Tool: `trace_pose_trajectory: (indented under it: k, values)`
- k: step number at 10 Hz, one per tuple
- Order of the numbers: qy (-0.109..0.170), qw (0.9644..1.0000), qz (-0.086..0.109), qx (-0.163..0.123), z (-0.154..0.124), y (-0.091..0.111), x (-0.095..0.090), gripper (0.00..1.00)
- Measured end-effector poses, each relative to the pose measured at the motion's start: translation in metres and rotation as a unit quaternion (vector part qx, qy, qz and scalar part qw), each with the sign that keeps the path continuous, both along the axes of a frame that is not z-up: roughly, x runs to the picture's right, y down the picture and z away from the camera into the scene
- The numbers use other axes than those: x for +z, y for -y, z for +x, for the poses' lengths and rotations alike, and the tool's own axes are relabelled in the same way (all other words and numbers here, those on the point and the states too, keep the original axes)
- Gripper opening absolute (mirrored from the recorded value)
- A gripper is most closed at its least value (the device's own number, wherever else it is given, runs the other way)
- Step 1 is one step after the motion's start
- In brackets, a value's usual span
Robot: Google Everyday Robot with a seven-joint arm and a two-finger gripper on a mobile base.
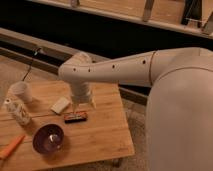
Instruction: Pick up the ceramic cup
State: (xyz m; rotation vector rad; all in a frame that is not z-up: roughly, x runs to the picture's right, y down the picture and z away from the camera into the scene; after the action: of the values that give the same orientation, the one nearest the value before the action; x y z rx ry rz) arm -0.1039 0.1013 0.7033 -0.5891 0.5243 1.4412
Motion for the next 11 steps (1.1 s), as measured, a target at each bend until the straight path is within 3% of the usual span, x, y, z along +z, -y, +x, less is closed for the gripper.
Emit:
trace_pose_trajectory:
  k: [6,7,9,11]
  values:
    - [-0.001,1.0,0.002,-0.004,0.0,0.001,0.0,0.65]
    - [-0.003,0.9999,0.004,-0.013,0.001,0.003,0.002,0.65]
    - [0.013,0.9982,0.017,-0.056,-0.023,0.016,0.008,0.65]
    - [0.039,0.9939,0.033,-0.098,-0.059,0.033,0.016,0.65]
